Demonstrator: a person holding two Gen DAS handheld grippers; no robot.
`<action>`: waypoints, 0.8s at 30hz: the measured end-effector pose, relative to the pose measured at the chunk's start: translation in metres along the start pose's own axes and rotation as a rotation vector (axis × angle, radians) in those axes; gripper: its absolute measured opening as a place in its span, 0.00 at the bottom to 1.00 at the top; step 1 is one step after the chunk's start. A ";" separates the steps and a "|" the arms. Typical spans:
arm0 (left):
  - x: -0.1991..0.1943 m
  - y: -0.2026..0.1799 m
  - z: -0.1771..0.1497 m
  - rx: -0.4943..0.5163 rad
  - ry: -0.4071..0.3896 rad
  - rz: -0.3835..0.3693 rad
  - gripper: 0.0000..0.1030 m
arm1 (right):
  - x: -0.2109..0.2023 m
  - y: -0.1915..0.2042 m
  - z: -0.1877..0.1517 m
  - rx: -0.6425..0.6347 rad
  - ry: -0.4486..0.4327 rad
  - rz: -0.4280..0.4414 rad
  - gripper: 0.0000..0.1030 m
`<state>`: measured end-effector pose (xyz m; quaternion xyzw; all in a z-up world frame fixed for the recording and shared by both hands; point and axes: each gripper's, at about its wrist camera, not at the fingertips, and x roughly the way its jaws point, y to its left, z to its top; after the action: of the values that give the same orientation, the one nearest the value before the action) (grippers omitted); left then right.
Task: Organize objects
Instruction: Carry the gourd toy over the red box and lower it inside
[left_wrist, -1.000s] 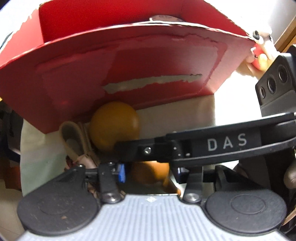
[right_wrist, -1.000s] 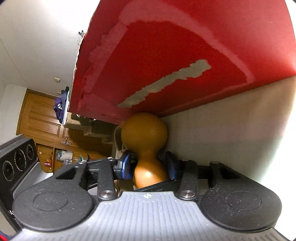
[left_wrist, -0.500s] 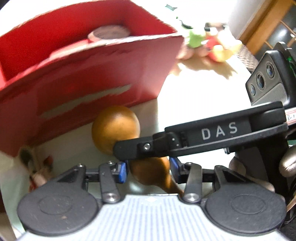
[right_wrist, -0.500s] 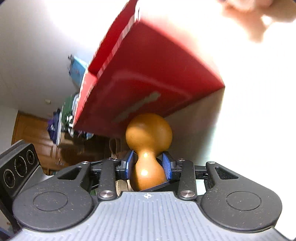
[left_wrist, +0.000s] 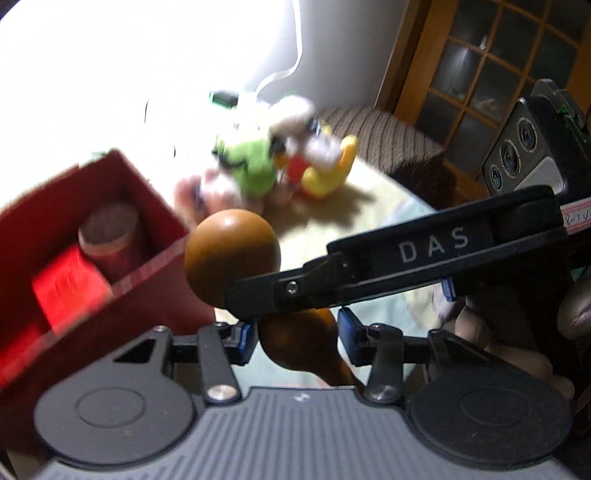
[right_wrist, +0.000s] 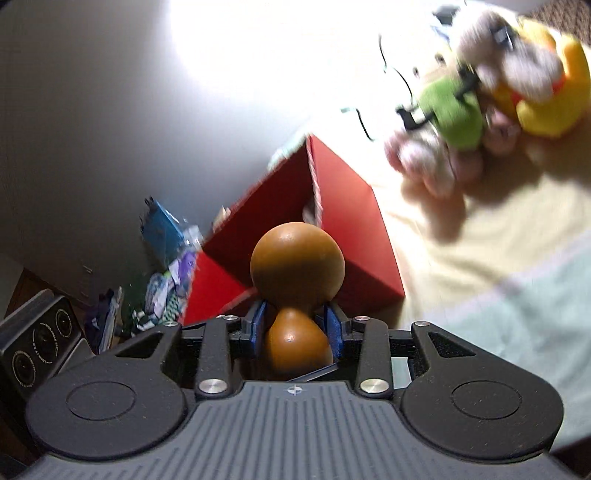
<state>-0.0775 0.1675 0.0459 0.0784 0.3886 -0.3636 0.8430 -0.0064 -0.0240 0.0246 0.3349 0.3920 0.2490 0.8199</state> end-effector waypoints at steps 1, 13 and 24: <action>-0.004 -0.001 0.006 0.016 -0.024 0.009 0.45 | 0.010 0.020 0.002 -0.021 -0.022 0.006 0.36; -0.060 0.048 0.060 0.027 -0.217 0.223 0.45 | 0.068 0.090 0.082 -0.237 -0.054 0.178 0.37; -0.042 0.158 0.037 -0.245 -0.091 0.325 0.46 | 0.204 0.101 0.090 -0.242 0.232 0.155 0.37</action>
<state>0.0327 0.2901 0.0772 0.0206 0.3739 -0.1760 0.9104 0.1674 0.1473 0.0449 0.2321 0.4243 0.3936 0.7818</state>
